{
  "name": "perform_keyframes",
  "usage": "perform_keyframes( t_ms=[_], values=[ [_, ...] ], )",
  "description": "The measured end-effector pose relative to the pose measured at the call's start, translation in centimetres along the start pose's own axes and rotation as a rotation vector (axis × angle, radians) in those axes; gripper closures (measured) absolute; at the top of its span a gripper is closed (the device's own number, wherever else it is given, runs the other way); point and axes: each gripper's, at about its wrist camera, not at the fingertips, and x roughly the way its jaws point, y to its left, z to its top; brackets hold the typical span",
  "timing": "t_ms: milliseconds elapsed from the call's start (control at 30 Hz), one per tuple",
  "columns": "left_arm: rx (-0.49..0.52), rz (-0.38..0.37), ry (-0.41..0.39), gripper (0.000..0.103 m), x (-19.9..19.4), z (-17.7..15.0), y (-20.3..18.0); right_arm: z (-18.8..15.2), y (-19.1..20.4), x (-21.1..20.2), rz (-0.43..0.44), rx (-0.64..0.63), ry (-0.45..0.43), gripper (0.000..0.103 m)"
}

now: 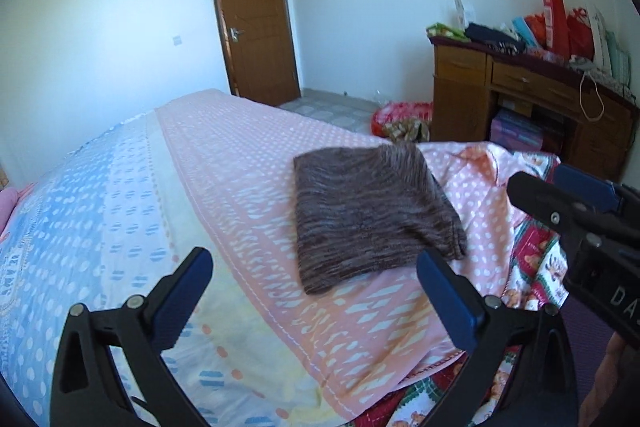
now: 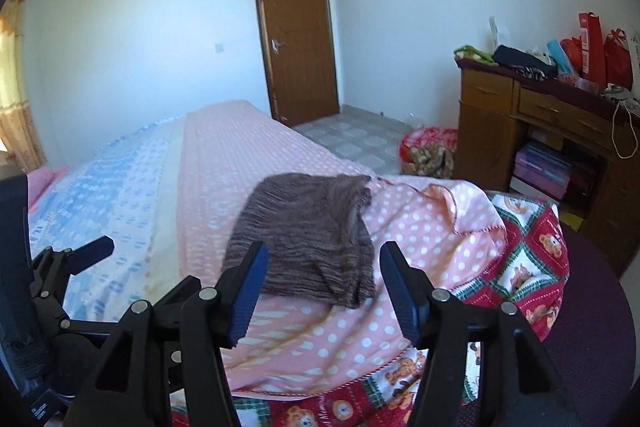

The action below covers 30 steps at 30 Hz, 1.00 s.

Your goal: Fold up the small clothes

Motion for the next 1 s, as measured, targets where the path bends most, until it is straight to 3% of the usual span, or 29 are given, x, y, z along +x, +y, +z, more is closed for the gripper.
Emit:
perform_keyframes(
  t_ms=[167, 333, 600, 1000],
  values=[
    [-0.007, 0.055, -0.079, 0.0, -2.2, 0.8, 0.5, 0.4, 0.7, -2.0, -0.013, -0.037, -0.101, 0.043],
    [-0.059, 0.003, -0.117, 0.0, -3.5, 1.6, 0.8, 1.2, 0.6, -3.8, 0.003, -0.022, -0.157, 0.043],
    [-0.101, 0.038, -0.18, 0.0, -4.6, 2.2, 0.7, 1.7, 0.7, -6.5, -0.027, -0.041, -0.272, 0.039],
    [-0.094, 0.088, -0.218, 0.0, -5.4, 2.2, 0.7, 1.7, 0.3, -7.1, -0.051, -0.008, -0.306, 0.038]
  ],
)
